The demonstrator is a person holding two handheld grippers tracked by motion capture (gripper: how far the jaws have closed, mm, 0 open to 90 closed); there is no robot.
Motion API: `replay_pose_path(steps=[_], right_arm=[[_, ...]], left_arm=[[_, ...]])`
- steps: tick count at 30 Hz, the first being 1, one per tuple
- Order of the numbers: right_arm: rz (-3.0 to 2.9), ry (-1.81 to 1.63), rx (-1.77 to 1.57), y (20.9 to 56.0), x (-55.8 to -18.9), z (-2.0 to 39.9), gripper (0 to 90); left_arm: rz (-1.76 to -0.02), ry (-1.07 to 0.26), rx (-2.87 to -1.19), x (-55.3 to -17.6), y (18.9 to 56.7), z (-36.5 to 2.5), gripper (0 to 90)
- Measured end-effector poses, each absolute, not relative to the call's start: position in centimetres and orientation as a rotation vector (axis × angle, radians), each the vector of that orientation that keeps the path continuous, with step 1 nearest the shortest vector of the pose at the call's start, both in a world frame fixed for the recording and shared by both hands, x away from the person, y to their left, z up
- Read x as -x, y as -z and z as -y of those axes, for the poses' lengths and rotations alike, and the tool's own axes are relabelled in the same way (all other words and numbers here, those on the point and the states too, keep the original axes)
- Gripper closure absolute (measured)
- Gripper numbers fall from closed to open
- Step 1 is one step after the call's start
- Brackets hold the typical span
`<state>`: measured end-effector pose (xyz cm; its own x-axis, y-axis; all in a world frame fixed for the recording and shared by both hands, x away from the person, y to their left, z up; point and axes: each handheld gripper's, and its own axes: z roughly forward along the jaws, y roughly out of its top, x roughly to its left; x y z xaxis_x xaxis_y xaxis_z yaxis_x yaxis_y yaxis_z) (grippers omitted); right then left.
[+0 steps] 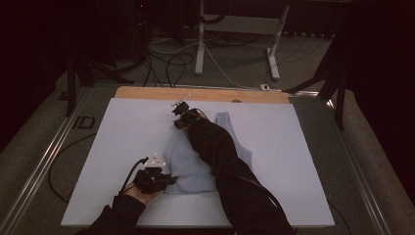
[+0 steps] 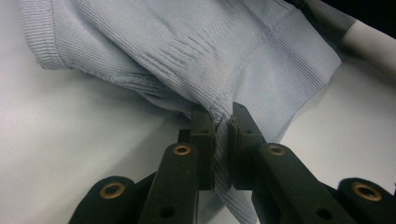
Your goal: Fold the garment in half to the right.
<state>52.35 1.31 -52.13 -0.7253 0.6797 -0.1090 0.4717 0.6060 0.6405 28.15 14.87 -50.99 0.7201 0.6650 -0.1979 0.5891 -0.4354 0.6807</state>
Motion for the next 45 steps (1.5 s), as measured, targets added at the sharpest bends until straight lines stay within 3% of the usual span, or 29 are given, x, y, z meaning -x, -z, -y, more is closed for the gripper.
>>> replay_pose_path(steps=[4,10,12,45], right_arm=[[-2.498,-0.821,-0.897,52.1,-52.3,-1.5,64.4],[-2.486,-0.772,-0.846,52.1,-52.0,-1.9,83.9],[-2.490,-0.776,-0.848,52.0,-52.0,-1.8,85.9],[-2.402,-0.967,-0.827,46.4,-51.4,1.2,87.2]], left_arm=[[-0.945,-0.128,-2.161,-28.1,51.0,-14.9,83.5],[-0.951,-0.129,-2.160,-28.2,51.1,-15.0,83.5],[-0.954,-0.123,-2.155,-28.3,51.1,-15.0,83.5],[-0.926,-0.155,-2.171,-28.2,48.8,-14.1,83.5]])
